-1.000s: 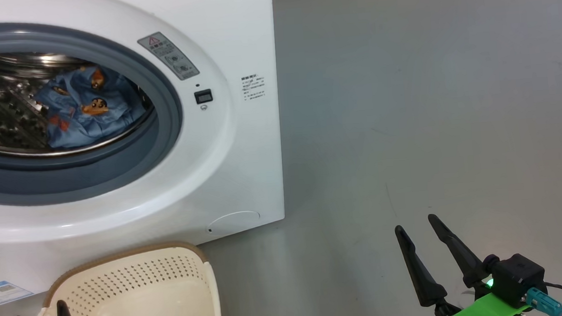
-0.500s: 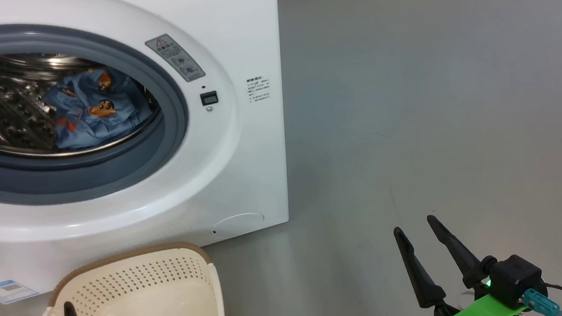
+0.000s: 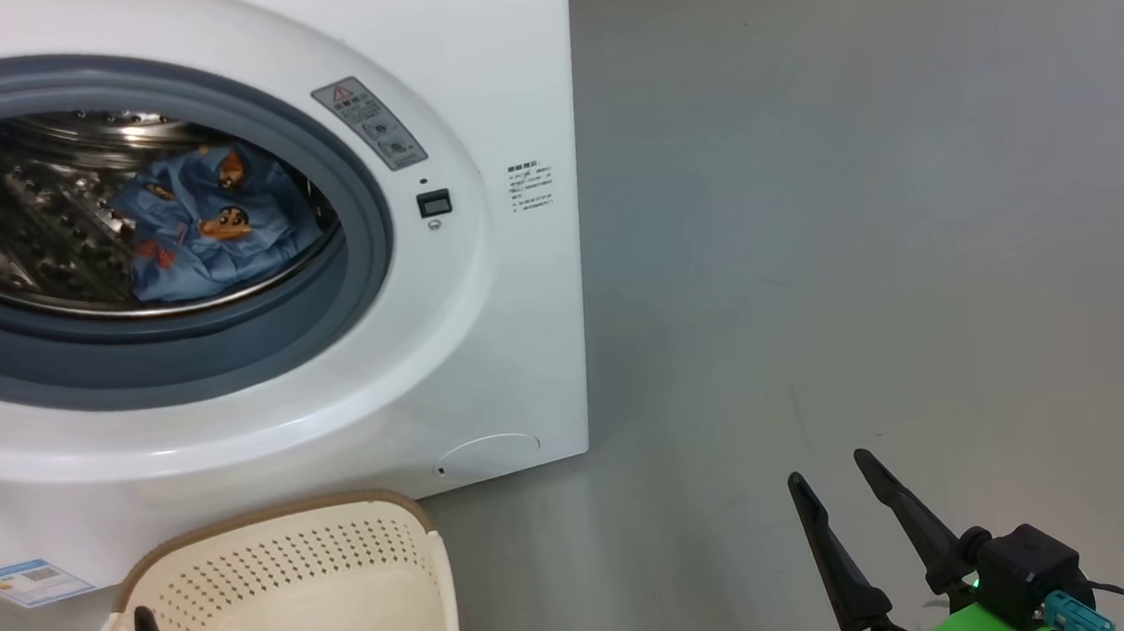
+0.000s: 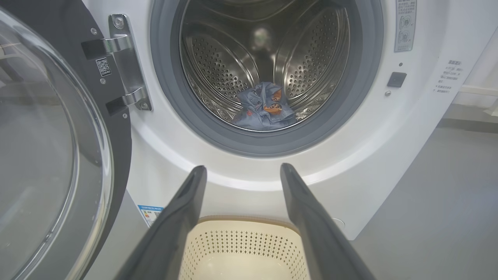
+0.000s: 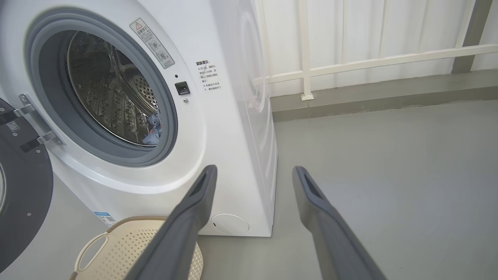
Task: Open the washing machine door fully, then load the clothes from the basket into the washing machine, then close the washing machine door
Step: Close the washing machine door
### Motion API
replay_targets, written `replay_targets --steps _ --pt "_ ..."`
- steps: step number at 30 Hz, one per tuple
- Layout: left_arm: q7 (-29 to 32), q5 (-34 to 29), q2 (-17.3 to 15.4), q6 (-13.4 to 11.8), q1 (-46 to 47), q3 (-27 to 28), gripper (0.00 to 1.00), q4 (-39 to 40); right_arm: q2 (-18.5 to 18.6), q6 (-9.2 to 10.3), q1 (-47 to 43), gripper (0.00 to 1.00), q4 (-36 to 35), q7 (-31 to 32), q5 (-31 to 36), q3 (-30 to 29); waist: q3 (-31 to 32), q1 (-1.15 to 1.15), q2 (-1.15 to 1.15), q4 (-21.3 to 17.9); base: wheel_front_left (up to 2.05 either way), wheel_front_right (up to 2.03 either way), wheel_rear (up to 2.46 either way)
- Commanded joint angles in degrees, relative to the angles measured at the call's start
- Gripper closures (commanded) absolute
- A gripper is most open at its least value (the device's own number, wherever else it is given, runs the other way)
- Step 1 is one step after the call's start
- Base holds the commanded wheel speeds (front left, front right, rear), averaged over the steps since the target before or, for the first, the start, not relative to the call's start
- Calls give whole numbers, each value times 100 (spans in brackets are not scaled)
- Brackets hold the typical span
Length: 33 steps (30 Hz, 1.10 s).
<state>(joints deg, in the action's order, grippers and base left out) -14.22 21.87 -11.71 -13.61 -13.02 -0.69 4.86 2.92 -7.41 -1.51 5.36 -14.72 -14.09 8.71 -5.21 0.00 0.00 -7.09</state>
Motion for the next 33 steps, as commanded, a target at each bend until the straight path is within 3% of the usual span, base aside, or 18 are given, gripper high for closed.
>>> replay_targets --steps 1,33 --pt "-76 -49 -64 -9 83 194 0 88 -4 -8 41 0 -130 -28 36 175 5 0 0 21 0 0 0" --pt "-77 -105 51 77 146 229 0 -9 48 -8 51 0 -113 -28 42 216 43 0 0 202 0 0 0"
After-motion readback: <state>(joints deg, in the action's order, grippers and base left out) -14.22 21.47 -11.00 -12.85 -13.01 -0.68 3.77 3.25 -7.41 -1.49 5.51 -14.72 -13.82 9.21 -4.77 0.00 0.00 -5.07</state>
